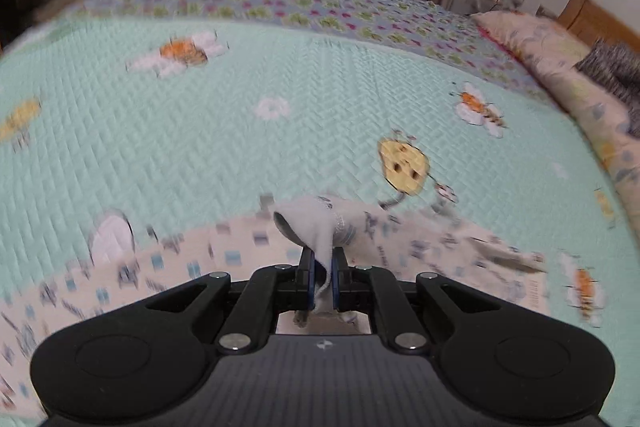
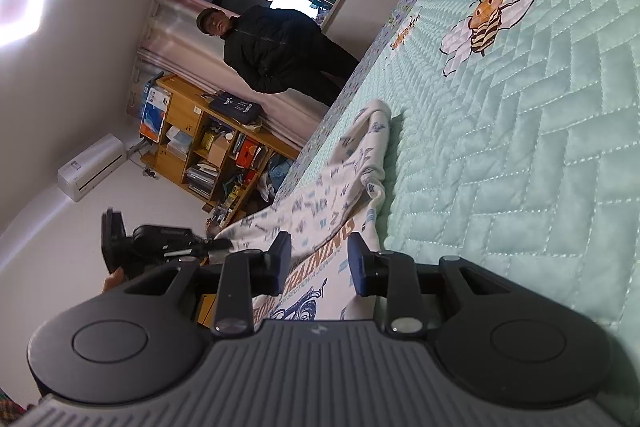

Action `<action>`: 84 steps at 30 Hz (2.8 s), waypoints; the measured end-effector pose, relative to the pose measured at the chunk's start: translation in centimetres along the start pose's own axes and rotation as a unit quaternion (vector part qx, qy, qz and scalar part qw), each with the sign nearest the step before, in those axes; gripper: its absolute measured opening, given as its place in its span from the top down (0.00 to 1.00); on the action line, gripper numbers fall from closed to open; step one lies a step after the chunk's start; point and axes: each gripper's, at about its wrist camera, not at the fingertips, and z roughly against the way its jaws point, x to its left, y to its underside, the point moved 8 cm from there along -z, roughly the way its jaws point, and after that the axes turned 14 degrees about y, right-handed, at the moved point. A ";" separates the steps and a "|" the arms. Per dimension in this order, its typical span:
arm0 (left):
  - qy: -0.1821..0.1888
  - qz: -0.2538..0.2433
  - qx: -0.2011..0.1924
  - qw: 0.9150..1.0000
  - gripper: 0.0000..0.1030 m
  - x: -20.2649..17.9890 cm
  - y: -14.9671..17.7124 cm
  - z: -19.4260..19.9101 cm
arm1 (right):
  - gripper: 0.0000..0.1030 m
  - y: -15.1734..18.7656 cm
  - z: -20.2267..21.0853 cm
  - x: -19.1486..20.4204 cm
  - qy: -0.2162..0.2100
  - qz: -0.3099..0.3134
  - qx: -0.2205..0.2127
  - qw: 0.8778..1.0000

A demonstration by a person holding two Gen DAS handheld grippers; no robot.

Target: Fold clothes

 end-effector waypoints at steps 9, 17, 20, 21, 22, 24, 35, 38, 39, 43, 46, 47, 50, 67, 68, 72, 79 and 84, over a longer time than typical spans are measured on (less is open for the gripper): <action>0.000 0.025 0.040 0.999 0.82 1.7 3.4 1.3 | 0.68 0.1 0.0 0.1 0.003 0.004 0.000 1.000; -0.111 0.038 0.108 0.987 0.68 6.2 8.2 0.1 | 0.68 0.3 0.1 0.6 0.025 0.027 0.002 0.999; -0.105 0.021 0.085 0.991 0.66 4.9 7.7 2.0 | 0.63 0.2 0.1 1.8 0.067 0.068 0.000 0.995; -0.093 0.005 0.080 0.992 0.66 3.9 7.5 2.5 | 0.56 0.1 0.2 2.1 0.080 0.082 -0.001 0.993; -0.077 -0.018 0.077 0.994 0.66 2.5 7.0 2.6 | 0.53 -0.1 0.1 2.5 0.095 0.094 -0.003 0.991; -0.046 -0.077 0.077 0.993 0.64 -1.4 6.2 2.0 | 0.49 -1.0 -0.2 3.6 0.124 0.114 -0.011 0.986; -0.015 -0.326 0.106 0.939 0.35 -19.8 2.6 -9.5 | 0.39 -2.7 -8.2 4.1 0.229 0.261 0.024 0.937; -0.014 -0.367 0.134 0.920 0.35 -22.0 3.3 -13.0 | 0.42 -2.2 -8.2 3.8 0.194 0.259 0.017 0.946; -0.014 -0.381 0.137 0.914 0.35 -22.5 3.6 -14.0 | 0.49 -2.3 -8.2 3.8 0.184 0.254 0.018 0.949; -0.028 -0.423 0.128 0.897 0.36 -23.7 4.5 -16.7 | 0.61 -2.6 -8.2 3.5 0.168 0.242 0.017 0.956; -0.015 -0.423 0.118 0.898 0.35 -23.3 4.8 -17.6 | 0.60 -2.5 -8.2 3.4 0.160 0.238 0.023 0.958; -0.013 -0.418 0.119 0.900 0.32 -23.1 4.7 -17.9 | 0.60 -2.5 -8.2 3.4 0.159 0.238 0.025 0.958; -0.020 -0.421 0.128 0.898 0.26 -22.5 5.0 -18.8 | 0.59 -2.4 -8.5 3.6 0.157 0.241 0.027 0.957; 0.018 -0.382 0.192 0.904 0.92 -23.3 6.0 -22.1 | 0.90 -1.7 -8.6 4.2 0.167 0.259 0.036 0.951; 0.020 -0.371 0.188 0.909 0.94 -23.2 5.7 -22.0 | 0.91 -1.6 -8.6 4.2 0.172 0.269 0.035 0.947; 0.002 -0.342 0.152 0.927 0.97 -22.6 3.9 -22.0 | 0.92 -0.9 -8.4 4.5 0.190 0.305 0.035 0.932; -0.006 -0.304 0.119 0.945 0.97 -22.4 1.6 -22.4 | 0.95 -0.5 -7.8 4.1 0.192 0.317 0.047 0.928; -0.016 -0.294 0.110 0.949 0.96 -22.6 0.2 -23.0 | 0.95 -0.3 -7.8 4.2 0.191 0.324 0.047 0.925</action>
